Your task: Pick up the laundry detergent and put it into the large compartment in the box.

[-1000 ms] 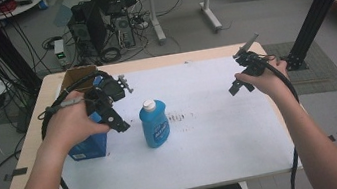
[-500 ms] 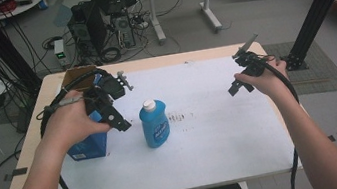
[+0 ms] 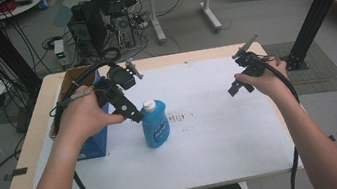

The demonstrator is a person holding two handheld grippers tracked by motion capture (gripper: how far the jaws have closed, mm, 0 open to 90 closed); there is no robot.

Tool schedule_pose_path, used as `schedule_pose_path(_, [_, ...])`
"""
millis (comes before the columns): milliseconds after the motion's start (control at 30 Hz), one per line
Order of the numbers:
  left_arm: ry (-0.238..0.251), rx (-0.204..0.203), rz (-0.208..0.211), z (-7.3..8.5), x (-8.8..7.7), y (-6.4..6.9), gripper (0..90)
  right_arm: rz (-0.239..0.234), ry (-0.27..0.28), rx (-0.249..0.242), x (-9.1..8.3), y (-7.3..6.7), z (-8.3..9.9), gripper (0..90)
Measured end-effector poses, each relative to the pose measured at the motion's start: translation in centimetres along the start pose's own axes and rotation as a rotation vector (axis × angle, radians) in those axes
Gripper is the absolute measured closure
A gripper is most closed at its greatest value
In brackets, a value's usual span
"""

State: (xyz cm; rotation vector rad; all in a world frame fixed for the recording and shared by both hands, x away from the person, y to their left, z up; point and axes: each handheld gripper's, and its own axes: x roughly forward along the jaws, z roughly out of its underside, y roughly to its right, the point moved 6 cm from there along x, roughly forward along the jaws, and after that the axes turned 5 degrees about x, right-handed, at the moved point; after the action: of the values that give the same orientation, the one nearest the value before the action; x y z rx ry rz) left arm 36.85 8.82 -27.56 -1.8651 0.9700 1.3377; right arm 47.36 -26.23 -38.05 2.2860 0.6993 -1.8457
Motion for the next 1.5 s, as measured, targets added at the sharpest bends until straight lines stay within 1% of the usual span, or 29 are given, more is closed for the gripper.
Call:
schedule_pose_path(67, [-0.004, -0.007, -0.006, -0.4, 0.0, 0.1, 7.5, -0.003, 0.002, -0.001, 0.0, -0.1, 0.0, 17.0])
schedule_pose_path(167, [-0.010, -0.029, -0.015, -1.0, 0.1, 0.1, 7.6, -0.004, 0.005, 0.002, -0.1, -0.1, 0.1, 17.1])
schedule_pose_path(267, [-0.016, -0.038, -0.023, -1.3, 0.3, 0.1, 8.0, -0.004, 0.006, 0.001, -0.2, -0.1, 0.1, 17.1])
schedule_pose_path(333, [-0.028, -0.050, -0.027, -1.7, 0.9, 0.1, 8.0, -0.005, 0.006, 0.002, -0.2, -0.1, 0.1, 17.1])
schedule_pose_path(400, [-0.031, -0.052, -0.026, -1.8, 1.0, 0.2, 7.9, -0.007, 0.007, 0.002, -0.2, -0.1, 0.1, 17.0])
schedule_pose_path(467, [-0.042, -0.059, -0.033, -2.2, 1.5, 0.5, 7.9, -0.007, 0.006, 0.000, -0.1, -0.1, 0.1, 17.0])
schedule_pose_path(667, [-0.053, -0.077, -0.038, -3.0, 2.2, 0.8, 8.1, -0.007, 0.004, -0.001, 0.0, -0.1, 0.2, 17.1])
schedule_pose_path(967, [-0.075, -0.094, -0.043, -3.9, 3.4, 1.1, 7.8, -0.007, 0.006, 0.003, 0.2, 0.1, 0.3, 17.1])
schedule_pose_path(1100, [-0.087, -0.092, -0.036, -4.1, 4.0, 1.4, 7.7, -0.006, 0.004, 0.002, 0.2, 0.1, 0.3, 17.0])
schedule_pose_path(1133, [-0.090, -0.089, -0.037, -4.3, 4.3, 1.5, 7.6, -0.005, 0.004, -0.002, 0.2, 0.1, 0.3, 17.1])
schedule_pose_path(1233, [-0.097, -0.088, -0.044, -4.4, 4.5, 1.5, 7.6, -0.005, 0.004, -0.003, 0.2, 0.2, 0.3, 17.0])
schedule_pose_path(1300, [-0.100, -0.094, -0.043, -4.5, 4.7, 1.6, 7.6, -0.004, 0.004, -0.002, 0.2, 0.2, 0.4, 17.0])
schedule_pose_path(1500, [-0.118, -0.105, -0.062, -4.7, 5.5, 1.6, 7.6, -0.003, 0.004, 0.004, 0.2, 0.5, 0.5, 17.0])
